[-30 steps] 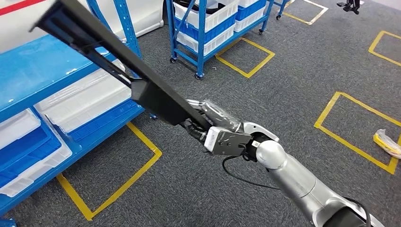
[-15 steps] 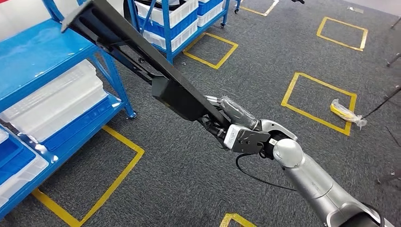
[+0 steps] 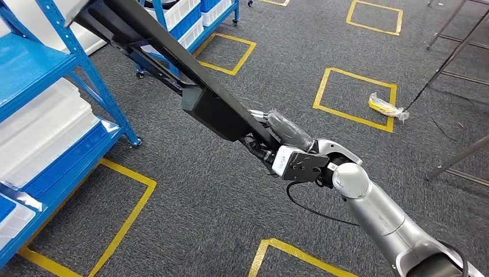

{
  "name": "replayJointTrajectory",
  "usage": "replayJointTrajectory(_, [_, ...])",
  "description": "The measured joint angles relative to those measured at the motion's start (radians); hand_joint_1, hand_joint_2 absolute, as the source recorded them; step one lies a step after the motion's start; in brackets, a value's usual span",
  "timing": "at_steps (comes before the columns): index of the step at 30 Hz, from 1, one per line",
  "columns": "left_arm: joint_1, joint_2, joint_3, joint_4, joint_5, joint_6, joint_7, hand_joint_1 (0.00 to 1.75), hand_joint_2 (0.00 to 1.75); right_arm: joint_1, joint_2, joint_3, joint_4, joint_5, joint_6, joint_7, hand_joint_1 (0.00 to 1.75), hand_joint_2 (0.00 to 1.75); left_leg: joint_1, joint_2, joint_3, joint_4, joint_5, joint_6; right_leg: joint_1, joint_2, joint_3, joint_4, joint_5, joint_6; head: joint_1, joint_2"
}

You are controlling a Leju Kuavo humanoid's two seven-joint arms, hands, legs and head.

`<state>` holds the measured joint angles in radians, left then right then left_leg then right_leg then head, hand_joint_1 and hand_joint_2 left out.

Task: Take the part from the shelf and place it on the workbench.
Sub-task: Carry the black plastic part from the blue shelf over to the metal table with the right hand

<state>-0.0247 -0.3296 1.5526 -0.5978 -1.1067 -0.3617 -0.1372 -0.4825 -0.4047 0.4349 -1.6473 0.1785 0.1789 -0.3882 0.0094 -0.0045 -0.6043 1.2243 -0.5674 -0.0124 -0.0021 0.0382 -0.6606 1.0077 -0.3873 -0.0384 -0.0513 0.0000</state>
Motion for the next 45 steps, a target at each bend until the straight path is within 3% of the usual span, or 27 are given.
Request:
replayJointTrajectory(2, [-0.001,0.000,0.000,-0.002,0.000,0.000,-0.004,0.00,1.75,0.000,0.000,0.000,0.000,0.000,0.000,0.001,1.75,1.75,0.008,-0.043,0.090,-0.131,0.018,-0.002,-0.004,0.023,-0.037,0.024,0.013,0.014,0.000,0.000])
replayJointTrajectory(4, [-0.001,0.000,0.000,-0.003,0.003,0.000,-0.013,0.00,1.75,0.000,0.000,0.000,0.000,0.000,0.000,0.002,1.75,1.75,0.010,-0.072,0.129,-0.202,-0.001,0.006,-0.002,0.046,-0.057,0.038,0.026,0.027,0.001,0.000])
replayJointTrajectory(6, [-0.002,-0.001,0.000,-0.003,0.010,0.000,-0.021,0.00,1.75,0.002,0.000,0.000,0.000,0.000,0.000,0.003,1.75,1.75,0.009,-0.052,0.125,-0.207,0.003,0.022,-0.003,0.065,-0.063,0.036,0.043,0.039,0.002,0.000])
replayJointTrajectory(7, [-0.004,-0.001,0.000,-0.003,0.014,0.000,-0.025,0.00,1.75,0.003,-0.001,-0.001,0.000,-0.001,0.000,0.003,1.75,1.75,0.009,-0.038,0.123,-0.209,0.010,0.031,-0.003,0.060,-0.067,0.039,0.041,0.044,0.002,0.000])
replayJointTrajectory(8, [-0.005,-0.001,0.000,-0.003,0.015,0.000,-0.027,0.00,1.75,0.004,-0.002,-0.002,0.000,-0.001,0.001,0.003,1.75,1.75,0.010,-0.022,0.119,-0.212,0.019,0.040,-0.004,0.042,-0.078,0.061,0.022,0.048,0.002,0.000])
replayJointTrajectory(10, [-0.004,0.000,0.000,-0.003,0.016,0.000,-0.030,0.00,1.75,0.006,-0.004,-0.005,0.001,-0.001,0.001,0.004,1.75,1.75,0.008,0.006,0.106,-0.214,0.035,0.049,-0.005,-0.008,-0.119,0.166,-0.053,0.056,0.004,0.000])
replayJointTrajectory(12, [-0.003,0.000,0.000,-0.003,0.016,0.000,-0.031,0.00,1.75,0.009,-0.003,-0.006,0.003,-0.001,0.001,0.004,1.75,1.75,0.005,0.033,0.090,-0.212,0.047,0.049,-0.011,-0.030,-0.159,0.295,-0.123,0.062,0.004,0.000])
replayJointTrajectory(13, [-0.002,0.000,0.001,-0.003,0.016,0.001,-0.031,0.00,1.75,0.012,-0.003,-0.006,0.004,-0.001,0.001,0.004,1.75,1.75,0.005,0.047,0.082,-0.211,0.051,0.047,-0.015,-0.034,-0.158,0.324,-0.136,0.064,0.004,0.000])
replayJointTrajectory(14, [-0.002,0.000,0.001,-0.003,0.016,0.001,-0.031,0.00,1.75,0.013,-0.003,-0.006,0.005,-0.001,0.001,0.004,1.75,1.75,0.004,0.060,0.077,-0.211,0.054,0.045,-0.017,-0.037,-0.134,0.309,-0.131,0.064,0.004,0.000])
replayJointTrajectory(17, [-0.004,0.000,0.000,-0.003,0.014,0.002,-0.033,0.00,1.75,0.014,-0.003,-0.008,0.006,-0.001,0.001,0.005,1.75,1.75,0.003,0.093,0.073,-0.211,0.058,0.038,-0.012,-0.080,0.014,0.109,-0.081,0.055,0.004,0.000])
replayJointTrajectory(18, [-0.004,0.000,0.000,-0.003,0.012,0.004,-0.035,0.00,1.75,0.013,-0.003,-0.009,0.006,-0.001,0.001,0.005,1.75,1.75,0.002,0.101,0.074,-0.211,0.059,0.033,-0.006,-0.094,0.044,0.060,-0.075,0.049,0.004,0.000])
replayJointTrajectory(19, [-0.005,0.000,0.000,-0.003,0.010,0.005,-0.037,0.00,1.75,0.012,-0.004,-0.011,0.006,-0.001,0.000,0.005,1.75,1.75,0.001,0.109,0.074,-0.211,0.059,0.027,0.001,-0.103,0.055,0.038,-0.075,0.043,0.004,0.000])
replayJointTrajectory(21, [-0.009,0.000,0.000,-0.002,0.007,0.008,-0.039,0.00,1.75,0.012,-0.005,-0.013,0.006,-0.001,-0.001,0.007,1.75,1.75,0.002,0.125,0.077,-0.214,0.060,0.014,0.009,-0.089,0.051,0.033,-0.072,0.030,0.004,0.000])
replayJointTrajectory(22, [-0.011,0.000,0.000,-0.002,0.004,0.009,-0.040,0.00,1.75,0.012,-0.006,-0.015,0.005,-0.001,-0.001,0.008,1.75,1.75,0.003,0.117,0.076,-0.209,0.054,0.008,0.008,-0.081,0.052,0.027,-0.068,0.023,0.004,0.000])
replayJointTrajectory(24, [-0.010,0.001,0.000,-0.001,0.000,0.012,-0.042,0.00,1.75,0.010,-0.007,-0.018,0.005,0.000,-0.003,0.010,1.75,1.75,0.007,0.070,0.053,-0.157,0.016,0.002,0.004,-0.063,0.054,0.017,-0.059,0.007,0.003,0.000])
replayJointTrajectory(26, [-0.007,0.002,0.001,-0.001,-0.001,0.016,-0.042,0.00,1.75,0.008,-0.008,-0.020,0.005,0.005,-0.007,0.011,1.75,1.75,0.008,0.021,-0.008,-0.032,-0.048,0.002,0.005,-0.043,0.050,0.015,-0.054,-0.005,0.003,0.000])
replayJointTrajectory(28, [-0.004,0.002,0.001,-0.001,-0.001,0.019,-0.042,0.00,1.75,0.008,-0.008,-0.021,0.005,0.016,-0.014,0.014,1.75,1.75,0.006,0.011,-0.060,0.069,-0.075,0.003,0.010,-0.016,0.045,0.018,-0.052,-0.009,0.003,0.000])
replayJointTrajectory(30, [-0.002,0.002,0.001,-0.001,-0.002,0.019,-0.042,0.00,1.75,0.008,-0.008,-0.023,0.005,0.029,-0.022,0.018,1.75,1.75,0.004,0.004,-0.046,0.029,-0.024,0.010,0.015,0.013,0.044,0.023,-0.051,-0.010,0.003,0.000])
replayJointTrajectory(32, [-0.002,0.005,0.001,-0.001,-0.002,0.019,-0.042,0.00,1.75,0.004,-0.008,-0.026,0.005,0.039,-0.029,0.021,1.75,1.75,0.001,-0.034,0.011,-0.101,0.046,0.024,0.018,0.038,0.041,0.031,-0.052,-0.009,0.003,0.000])
replayJointTrajectory(34, [-0.003,0.008,0.002,-0.001,-0.004,0.017,-0.040,0.00,1.75,-0.002,-0.008,-0.029,0.005,0.042,-0.033,0.023,1.75,1.75,0.001,-0.068,0.044,-0.181,0.068,0.031,0.016,0.061,0.030,0.038,-0.049,-0.001,0.004,0.000])
replayJointTrajectory(35, [-0.004,0.009,0.002,-0.001,-0.006,0.016,-0.038,0.00,1.75,-0.004,-0.009,-0.031,0.005,0.043,-0.034,0.023,1.75,1.75,0.001,-0.070,0.048,-0.192,0.066,0.034,0.013,0.072,0.024,0.039,-0.046,0.006,0.004,0.000])
replayJointTrajectory(37, [-0.007,0.009,0.002,0.000,-0.010,0.016,-0.037,0.00,1.75,-0.006,-0.012,-0.035,0.006,0.044,-0.034,0.023,1.75,1.75,0.002,-0.049,0.055,-0.209,0.075,0.040,0.008,0.084,0.017,0.037,-0.039,0.019,0.004,0.000])
replayJointTrajectory(39, [-0.007,0.010,0.002,0.001,-0.013,0.016,-0.036,0.00,1.75,-0.009,-0.018,-0.039,0.006,0.045,-0.034,0.023,1.75,1.75,0.006,-0.022,0.061,-0.229,0.088,0.049,0.009,0.042,-0.002,0.070,-0.064,0.029,0.005,0.000])
replayJointTrajectory(41, [-0.004,0.011,0.002,0.001,-0.015,0.016,-0.036,0.00,1.75,-0.012,-0.022,-0.040,0.007,0.046,-0.034,0.022,1.75,1.75,0.006,0.004,0.063,-0.237,0.093,0.054,0.002,-0.013,-0.052,0.174,-0.124,0.040,0.007,0.000])
replayJointTrajectory(42, [-0.002,0.012,0.003,0.002,-0.016,0.016,-0.036,0.00,1.75,-0.011,-0.022,-0.040,0.008,0.047,-0.034,0.022,1.75,1.75,0.006,0.018,0.062,-0.237,0.093,0.054,-0.005,-0.024,-0.082,0.237,-0.151,0.048,0.006,0.000])
replayJointTrajectory(44, [-0.001,0.014,0.004,0.004,-0.020,0.017,-0.036,0.00,1.75,-0.006,-0.022,-0.040,0.008,0.048,-0.034,0.021,1.75,1.75,0.007,0.044,0.061,-0.237,0.091,0.050,-0.021,-0.033,-0.105,0.289,-0.157,0.061,0.006,0.000])
replayJointTrajectory(45, [-0.001,0.014,0.004,0.005,-0.021,0.017,-0.036,0.00,1.75,-0.005,-0.022,-0.040,0.009,0.051,-0.035,0.021,1.75,1.75,0.008,0.056,0.062,-0.236,0.089,0.047,-0.028,-0.039,-0.088,0.260,-0.135,0.067,0.006,0.000])
